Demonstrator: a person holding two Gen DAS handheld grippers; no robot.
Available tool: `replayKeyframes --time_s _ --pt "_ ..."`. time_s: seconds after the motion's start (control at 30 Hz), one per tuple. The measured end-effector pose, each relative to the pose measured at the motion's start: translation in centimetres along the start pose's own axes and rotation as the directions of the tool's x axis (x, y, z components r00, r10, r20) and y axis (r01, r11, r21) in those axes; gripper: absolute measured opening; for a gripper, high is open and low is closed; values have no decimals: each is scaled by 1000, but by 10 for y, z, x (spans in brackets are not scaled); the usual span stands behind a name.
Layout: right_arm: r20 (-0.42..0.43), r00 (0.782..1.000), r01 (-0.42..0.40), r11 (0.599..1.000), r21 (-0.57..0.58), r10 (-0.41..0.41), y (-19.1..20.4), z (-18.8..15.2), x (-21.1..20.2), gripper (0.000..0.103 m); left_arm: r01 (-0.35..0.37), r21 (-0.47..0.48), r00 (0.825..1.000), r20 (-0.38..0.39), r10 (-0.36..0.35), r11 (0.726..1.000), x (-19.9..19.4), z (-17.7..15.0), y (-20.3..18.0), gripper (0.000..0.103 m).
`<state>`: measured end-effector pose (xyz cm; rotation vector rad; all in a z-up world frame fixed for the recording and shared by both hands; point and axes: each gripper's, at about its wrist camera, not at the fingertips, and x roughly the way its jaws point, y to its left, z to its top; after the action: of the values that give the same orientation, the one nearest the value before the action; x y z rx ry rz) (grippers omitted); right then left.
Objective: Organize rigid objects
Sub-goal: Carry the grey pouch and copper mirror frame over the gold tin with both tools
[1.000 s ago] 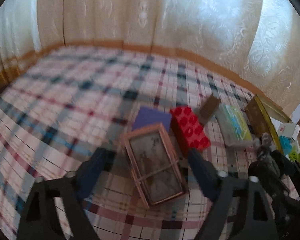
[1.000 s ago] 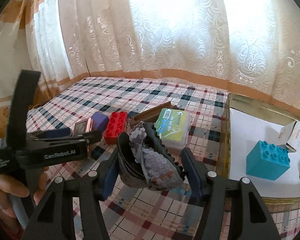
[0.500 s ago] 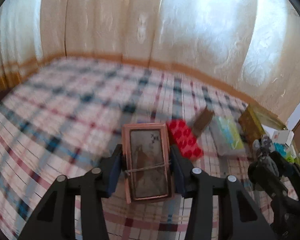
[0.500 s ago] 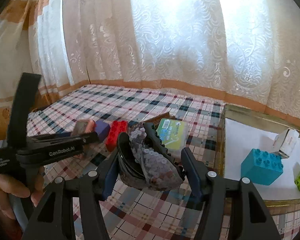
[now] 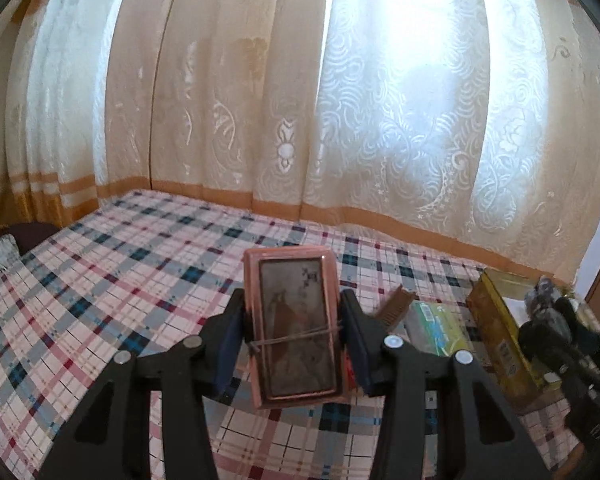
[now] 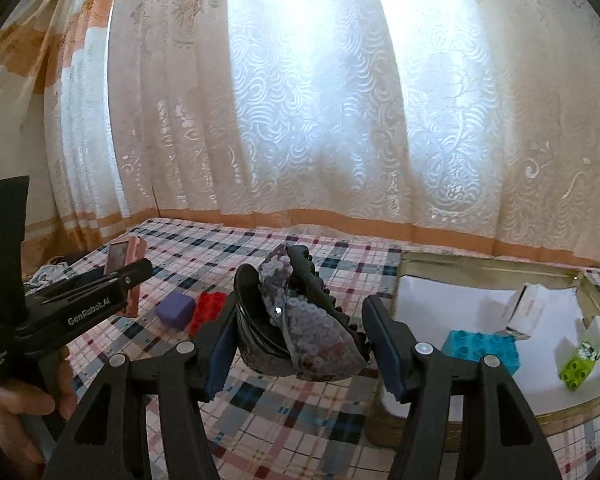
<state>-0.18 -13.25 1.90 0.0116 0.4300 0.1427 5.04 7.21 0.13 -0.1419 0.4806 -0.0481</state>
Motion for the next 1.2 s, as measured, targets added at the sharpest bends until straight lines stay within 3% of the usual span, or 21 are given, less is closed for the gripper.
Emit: replayKeyframes --time_s 0.4,0.87,1.2 --pt "36 998 59 996 -62 -57 -11 -4 -12 63 -61 0 998 34 61 998 -5 -2 -3 46" --pt "46 996 81 996 -34 -80 -36 -4 -23 63 -32 30 999 40 31 999 -12 -8 -37 45" --pt "67 991 118 993 -25 -116 -52 -4 -34 63 44 14 997 58 -45 999 -23 -11 -62 45"
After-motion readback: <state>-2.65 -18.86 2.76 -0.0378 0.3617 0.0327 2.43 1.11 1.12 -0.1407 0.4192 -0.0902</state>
